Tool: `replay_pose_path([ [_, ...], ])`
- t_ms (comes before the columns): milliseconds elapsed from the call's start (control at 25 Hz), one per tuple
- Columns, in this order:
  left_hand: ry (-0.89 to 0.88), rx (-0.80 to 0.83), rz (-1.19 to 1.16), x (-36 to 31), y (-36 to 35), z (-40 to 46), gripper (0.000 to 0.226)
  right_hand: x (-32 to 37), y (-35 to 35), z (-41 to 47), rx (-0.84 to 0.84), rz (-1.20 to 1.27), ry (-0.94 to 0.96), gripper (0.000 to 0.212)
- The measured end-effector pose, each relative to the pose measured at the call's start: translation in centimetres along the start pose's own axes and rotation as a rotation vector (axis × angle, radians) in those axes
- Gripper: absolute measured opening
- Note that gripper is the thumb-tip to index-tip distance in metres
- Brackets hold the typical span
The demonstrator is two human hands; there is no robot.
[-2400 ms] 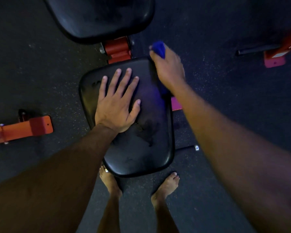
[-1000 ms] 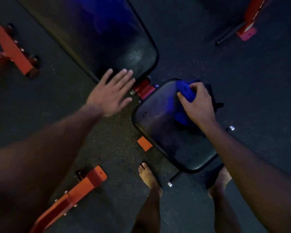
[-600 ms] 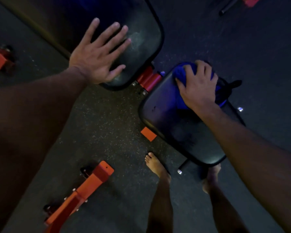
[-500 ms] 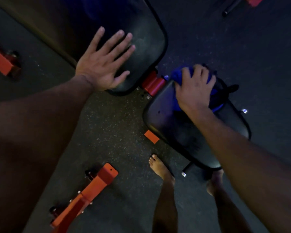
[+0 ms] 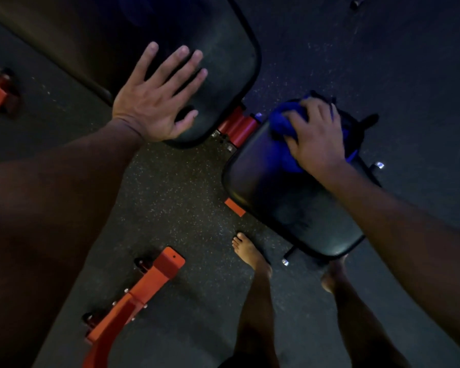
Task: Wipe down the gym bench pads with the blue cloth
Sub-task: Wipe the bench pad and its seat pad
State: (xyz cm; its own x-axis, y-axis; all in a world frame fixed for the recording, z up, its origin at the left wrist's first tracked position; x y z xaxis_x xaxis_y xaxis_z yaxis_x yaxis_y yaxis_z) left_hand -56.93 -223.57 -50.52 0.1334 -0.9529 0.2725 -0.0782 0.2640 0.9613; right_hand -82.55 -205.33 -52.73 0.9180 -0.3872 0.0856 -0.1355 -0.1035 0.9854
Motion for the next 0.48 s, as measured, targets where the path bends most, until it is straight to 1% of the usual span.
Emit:
replay_pose_path([
  [80, 0.009, 0.011, -0.018, 0.0, 0.0, 0.0, 0.074, 2.2, 0.0, 2.7, 0.027, -0.039, -0.111, 0.041],
  [120, 0.018, 0.021, -0.034, 0.1, 0.0, 0.0, 0.074, 4.0, 0.0, 2.8, 0.052, -0.067, -0.100, 0.042],
  [160, 0.023, 0.030, -0.055, 0.1, 0.1, 0.1, 0.074, 6.2, -0.3, 1.8, 0.064, -0.085, -0.026, 0.043],
  [240, 0.017, 0.038, -0.083, -0.1, 0.4, 0.1, 0.073, 10.3, -1.3, -2.8, 0.123, -0.077, 0.229, 0.044],
  [280, 0.017, 0.035, -0.078, -0.1, 0.5, 0.1, 0.072, 11.2, -1.6, -5.6, 0.164, -0.060, 0.347, 0.046],
  [320, 0.021, 0.034, -0.068, -0.1, 0.6, 0.1, 0.072, 11.0, -1.6, -7.8, 0.179, -0.034, 0.420, 0.048],
  [360, 0.029, 0.035, -0.066, 0.1, 0.6, 0.1, 0.072, 9.5, -1.4, -9.1, 0.162, -0.004, 0.445, 0.050],
  [440, 0.027, 0.037, -0.058, 0.1, 0.5, 0.1, 0.072, 4.6, -0.8, -9.1, 0.095, 0.040, 0.405, 0.056],
  [480, 0.022, 0.034, -0.037, -0.1, 0.6, 0.1, 0.073, 2.0, -0.8, -7.8, 0.066, 0.047, 0.336, 0.057],
])
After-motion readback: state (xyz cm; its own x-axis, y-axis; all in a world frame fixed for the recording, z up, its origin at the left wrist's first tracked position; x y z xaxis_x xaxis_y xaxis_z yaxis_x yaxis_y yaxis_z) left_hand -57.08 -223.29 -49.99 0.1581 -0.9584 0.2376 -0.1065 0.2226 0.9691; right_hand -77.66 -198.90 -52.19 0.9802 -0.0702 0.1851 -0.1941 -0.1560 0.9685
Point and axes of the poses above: each hand's wrist, its own z-axis towards the middle knuckle, its own y-axis out of the back of the hand, x = y × z, the point moved 5 cm from there along z, towards the middle knuckle, and after that the axes turned 12 degrees about -y, right-handed, at the moved point
